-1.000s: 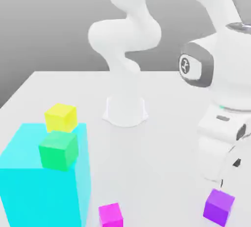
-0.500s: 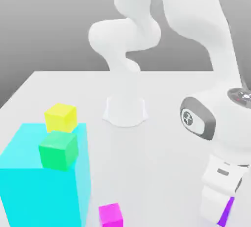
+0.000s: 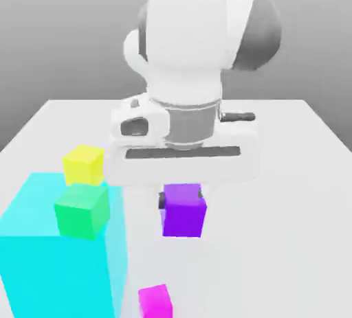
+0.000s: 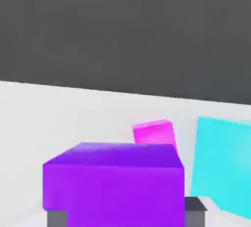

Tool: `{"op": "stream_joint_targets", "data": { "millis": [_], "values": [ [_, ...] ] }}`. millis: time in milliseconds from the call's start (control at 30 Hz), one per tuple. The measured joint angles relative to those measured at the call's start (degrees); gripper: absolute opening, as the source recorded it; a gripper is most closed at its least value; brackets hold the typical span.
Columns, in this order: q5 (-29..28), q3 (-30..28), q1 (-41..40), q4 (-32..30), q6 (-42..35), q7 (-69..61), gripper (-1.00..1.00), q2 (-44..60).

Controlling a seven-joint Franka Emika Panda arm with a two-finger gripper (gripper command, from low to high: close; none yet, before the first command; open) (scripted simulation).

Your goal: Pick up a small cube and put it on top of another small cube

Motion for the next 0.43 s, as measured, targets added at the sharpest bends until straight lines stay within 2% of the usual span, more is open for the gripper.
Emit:
{"op": "stream_joint_targets", "data": {
  "millis": [200, 333, 367, 433],
  "values": [
    [-1.00, -3.80, -9.23, -0.90, -11.40, 14.47, -1.00, -12.47],
    [-1.08, -4.56, -10.86, -5.89, -5.30, 16.40, -1.00, -11.38],
    [-1.06, -4.62, -10.95, -6.92, -3.71, 16.42, 1.00, -10.82],
    [-1.05, -4.62, -10.95, -6.92, -3.71, 16.42, 1.00, -10.82]
  ]
}}
